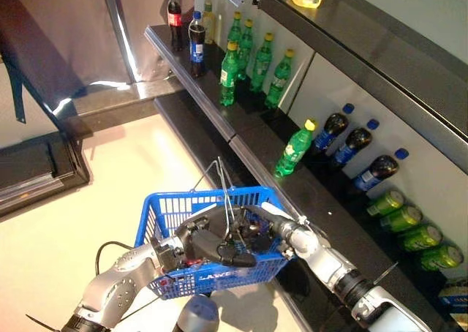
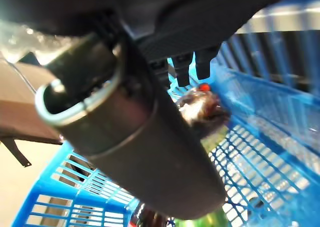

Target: Pick up the drink and place into the basket.

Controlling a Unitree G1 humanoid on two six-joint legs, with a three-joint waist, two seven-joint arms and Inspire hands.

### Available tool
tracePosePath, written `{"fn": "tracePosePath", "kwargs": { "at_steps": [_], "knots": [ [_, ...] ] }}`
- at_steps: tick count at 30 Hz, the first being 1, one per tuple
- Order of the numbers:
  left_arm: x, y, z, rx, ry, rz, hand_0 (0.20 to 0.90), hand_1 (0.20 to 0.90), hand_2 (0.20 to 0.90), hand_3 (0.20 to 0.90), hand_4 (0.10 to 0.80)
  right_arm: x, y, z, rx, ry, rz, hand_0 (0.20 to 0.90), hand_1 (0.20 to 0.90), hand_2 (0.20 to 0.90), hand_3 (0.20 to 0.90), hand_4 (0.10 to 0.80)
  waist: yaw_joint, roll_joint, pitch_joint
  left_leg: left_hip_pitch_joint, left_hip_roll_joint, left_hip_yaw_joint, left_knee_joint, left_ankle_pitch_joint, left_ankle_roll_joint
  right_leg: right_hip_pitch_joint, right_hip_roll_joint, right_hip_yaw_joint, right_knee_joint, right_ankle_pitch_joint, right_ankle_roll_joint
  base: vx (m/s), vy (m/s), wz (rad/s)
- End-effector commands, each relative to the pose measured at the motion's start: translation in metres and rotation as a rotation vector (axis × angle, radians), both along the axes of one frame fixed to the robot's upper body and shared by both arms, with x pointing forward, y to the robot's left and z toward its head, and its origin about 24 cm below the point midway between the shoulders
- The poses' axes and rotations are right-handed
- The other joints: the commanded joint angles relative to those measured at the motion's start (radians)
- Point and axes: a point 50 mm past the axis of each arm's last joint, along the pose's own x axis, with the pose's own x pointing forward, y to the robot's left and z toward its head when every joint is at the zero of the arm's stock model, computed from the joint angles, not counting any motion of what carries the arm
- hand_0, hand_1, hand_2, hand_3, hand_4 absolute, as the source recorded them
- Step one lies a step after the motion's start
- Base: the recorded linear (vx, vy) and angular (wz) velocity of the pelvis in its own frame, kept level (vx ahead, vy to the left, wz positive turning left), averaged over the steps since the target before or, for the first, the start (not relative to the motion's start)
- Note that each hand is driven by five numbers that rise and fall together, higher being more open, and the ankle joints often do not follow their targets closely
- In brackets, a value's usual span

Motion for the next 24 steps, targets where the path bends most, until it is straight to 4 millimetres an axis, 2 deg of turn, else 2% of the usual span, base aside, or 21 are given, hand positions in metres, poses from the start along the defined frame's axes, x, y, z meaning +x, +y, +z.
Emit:
{"fn": "tracePosePath", "kwargs": {
  "at_steps": [1,9,17,24],
  "knots": [
    [0.001,-0.037,0.099,-0.536,-0.547,-0.119,0.300,0.300,0.300,0.200,0.100,0.004,-0.024,0.015,-0.053,-0.128,0.000,0.900,0.900,0.900,0.900,0.800,0.003,0.091,-0.225,0.069,-0.001,0.011,-0.067,-0.005,0.047,-0.085,0.015,-0.003,0.103,0.116,-0.016,0.001,0.006,-0.05],
    [0.006,-0.028,0.091,-0.493,-0.521,-0.009,0.300,0.300,0.300,0.200,0.100,0.007,-0.029,0.035,0.019,-0.207,-0.018,0.900,0.900,0.900,0.900,0.800,-0.018,0.096,-0.219,0.073,0.007,0.041,-0.067,-0.007,0.045,-0.090,0.014,0.017,0.096,0.129,-0.009,-0.014,0.006,-0.11],
    [0.015,-0.008,0.075,-0.436,-0.487,0.207,0.300,0.300,0.300,0.200,0.100,0.006,-0.036,0.062,0.194,-0.356,-0.095,0.900,0.900,0.900,0.900,0.800,-0.059,0.110,-0.212,0.079,0.013,0.082,-0.067,-0.014,0.051,-0.107,0.007,0.043,0.103,0.143,0.000,-0.034,0.011,-0.08],
    [0.018,-0.002,0.067,-0.405,-0.476,0.267,0.300,0.300,0.300,0.200,0.100,0.003,-0.037,0.083,0.298,-0.466,-0.109,0.900,0.900,0.900,0.900,0.800,-0.088,0.118,-0.210,0.085,0.018,0.110,-0.067,-0.019,0.054,-0.117,0.005,0.064,0.100,0.153,0.004,-0.030,-0.002,-0.13]
  ]
}}
